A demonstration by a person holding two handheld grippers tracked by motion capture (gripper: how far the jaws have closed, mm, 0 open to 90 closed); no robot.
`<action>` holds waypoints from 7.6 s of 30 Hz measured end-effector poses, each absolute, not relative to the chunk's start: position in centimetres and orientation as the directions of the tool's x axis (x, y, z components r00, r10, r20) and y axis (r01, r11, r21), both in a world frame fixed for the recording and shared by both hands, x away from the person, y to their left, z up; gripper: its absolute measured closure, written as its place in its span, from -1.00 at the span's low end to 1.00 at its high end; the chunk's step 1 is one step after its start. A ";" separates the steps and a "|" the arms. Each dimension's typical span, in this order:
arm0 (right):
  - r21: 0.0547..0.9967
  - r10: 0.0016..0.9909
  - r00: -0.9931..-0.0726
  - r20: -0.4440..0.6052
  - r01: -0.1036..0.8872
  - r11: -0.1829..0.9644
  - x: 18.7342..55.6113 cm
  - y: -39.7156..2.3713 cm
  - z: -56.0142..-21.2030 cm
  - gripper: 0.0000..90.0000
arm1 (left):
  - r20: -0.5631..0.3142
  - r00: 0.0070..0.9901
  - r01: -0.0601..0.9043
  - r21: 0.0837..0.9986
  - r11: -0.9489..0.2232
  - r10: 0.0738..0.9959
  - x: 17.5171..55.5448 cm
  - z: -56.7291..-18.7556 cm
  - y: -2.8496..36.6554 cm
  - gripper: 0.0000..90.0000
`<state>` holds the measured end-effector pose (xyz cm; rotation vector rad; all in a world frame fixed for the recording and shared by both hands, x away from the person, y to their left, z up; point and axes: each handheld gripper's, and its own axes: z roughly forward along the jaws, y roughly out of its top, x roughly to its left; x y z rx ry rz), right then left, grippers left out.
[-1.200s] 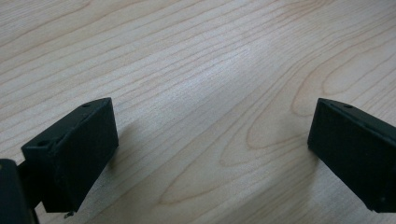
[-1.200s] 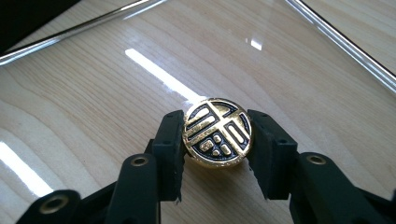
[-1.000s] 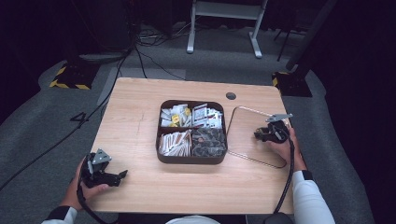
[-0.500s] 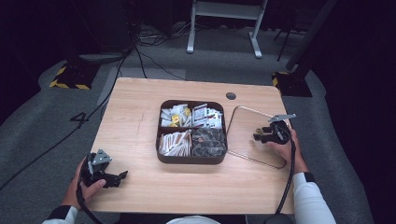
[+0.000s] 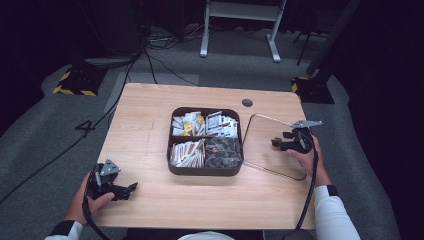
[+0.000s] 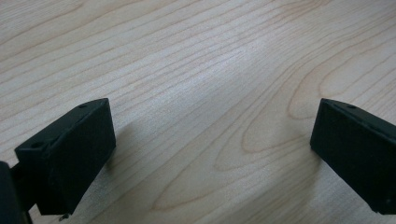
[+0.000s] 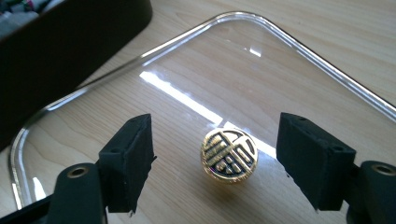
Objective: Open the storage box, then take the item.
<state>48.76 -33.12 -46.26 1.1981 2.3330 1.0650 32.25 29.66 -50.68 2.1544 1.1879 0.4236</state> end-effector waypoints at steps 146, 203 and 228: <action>0.793 0.627 -0.779 0.000 0.382 0.475 52.1 -12.7 -39.3 0.97 | -0.023 0.534 0.642 0.662 -0.387 0.845 32.3 -50.7 29.7 -1.00; 0.840 0.385 -0.922 -0.046 0.173 0.514 39.7 -17.1 -38.5 0.97 | -0.024 0.531 0.643 0.662 -0.385 0.847 32.3 -50.7 29.7 -1.00; 0.773 0.249 -0.968 -0.013 0.148 0.617 35.8 -14.8 -41.7 0.96 | -0.024 0.531 0.644 0.661 -0.385 0.847 32.3 -50.7 29.7 -1.00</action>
